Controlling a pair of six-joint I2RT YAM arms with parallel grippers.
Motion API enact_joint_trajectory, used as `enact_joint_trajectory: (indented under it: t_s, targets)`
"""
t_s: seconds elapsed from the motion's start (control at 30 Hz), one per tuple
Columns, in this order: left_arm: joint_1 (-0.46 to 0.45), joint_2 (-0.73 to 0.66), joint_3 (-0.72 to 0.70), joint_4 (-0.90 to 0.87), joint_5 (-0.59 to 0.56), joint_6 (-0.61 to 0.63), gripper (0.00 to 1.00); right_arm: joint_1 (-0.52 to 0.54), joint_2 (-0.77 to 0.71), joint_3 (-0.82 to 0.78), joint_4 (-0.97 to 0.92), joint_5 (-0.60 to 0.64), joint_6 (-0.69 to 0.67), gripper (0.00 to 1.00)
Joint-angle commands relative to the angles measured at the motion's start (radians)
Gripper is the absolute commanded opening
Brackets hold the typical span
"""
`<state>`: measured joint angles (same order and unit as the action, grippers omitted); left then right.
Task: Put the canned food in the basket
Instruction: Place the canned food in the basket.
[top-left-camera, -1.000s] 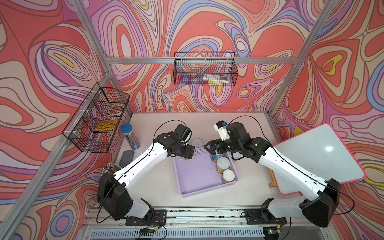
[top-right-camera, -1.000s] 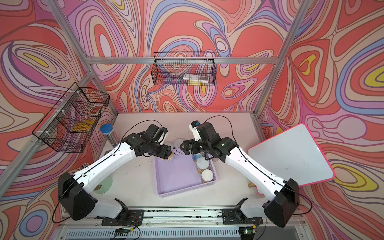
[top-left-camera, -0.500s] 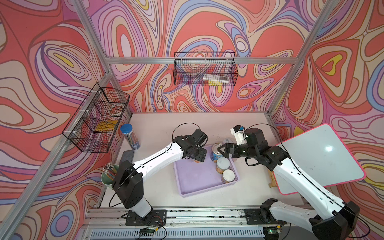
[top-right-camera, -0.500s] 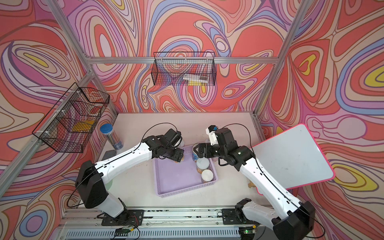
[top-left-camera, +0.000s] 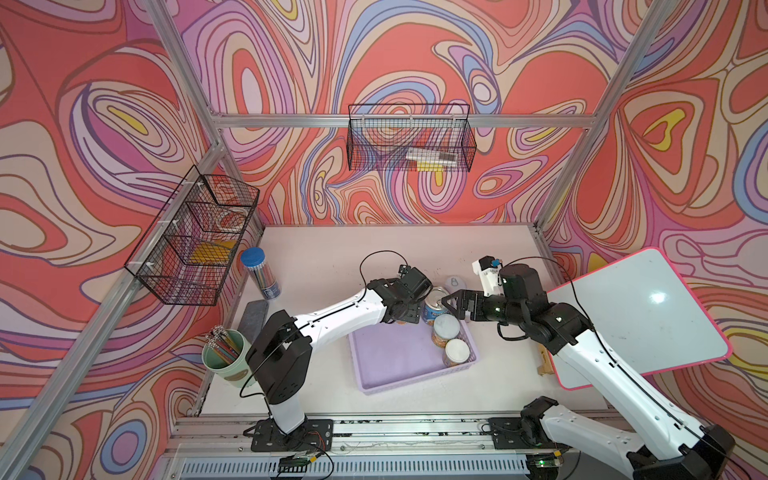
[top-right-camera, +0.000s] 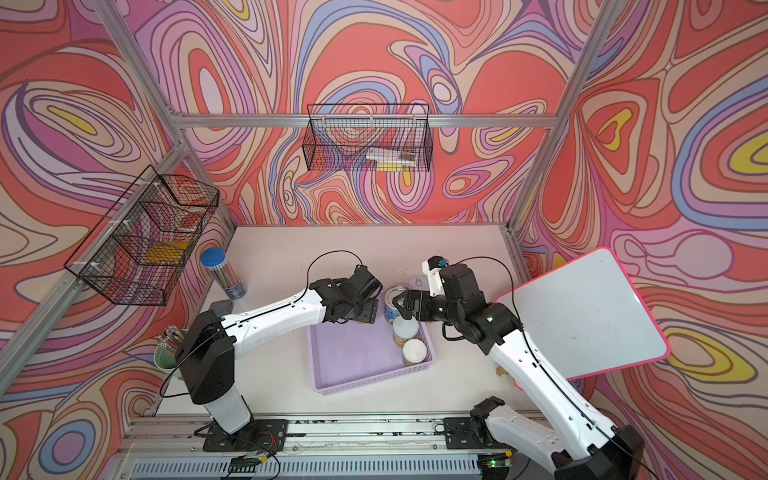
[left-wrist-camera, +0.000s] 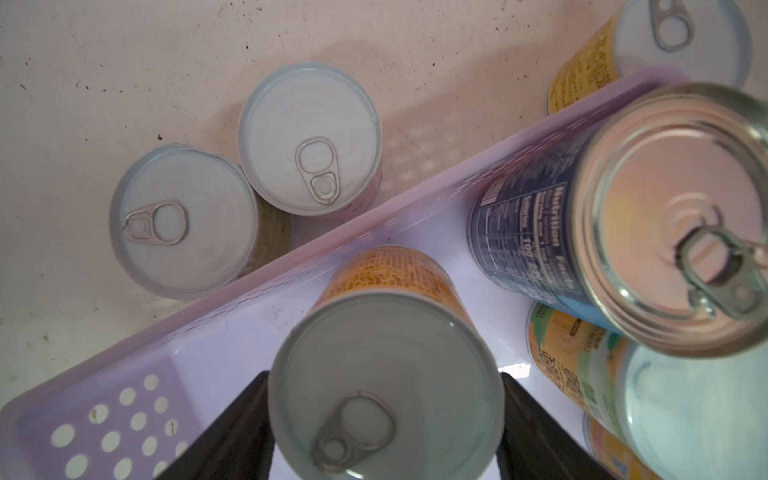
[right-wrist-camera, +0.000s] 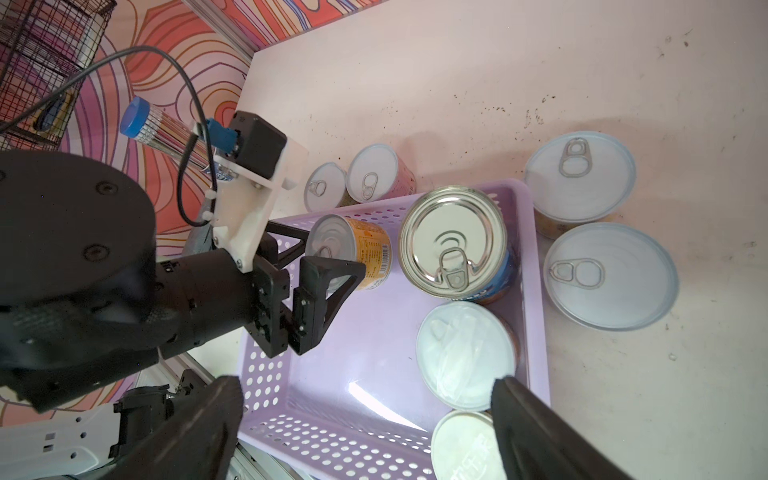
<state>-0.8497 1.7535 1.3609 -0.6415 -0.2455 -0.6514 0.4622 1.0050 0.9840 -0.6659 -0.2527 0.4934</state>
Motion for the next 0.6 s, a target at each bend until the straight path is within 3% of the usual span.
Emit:
enact_joint_trajectory:
  t_s: [0.0,0.57]
  targets:
    - [-0.003,0.016,0.026,0.085,-0.066,-0.080,0.63,-0.021,-0.028,-0.027,0.000,0.013,0.043,0.95]
    - [-0.003,0.103,0.018,0.217,-0.069,-0.148,0.57,-0.027,-0.028,-0.070,0.052,-0.015,0.076,0.94]
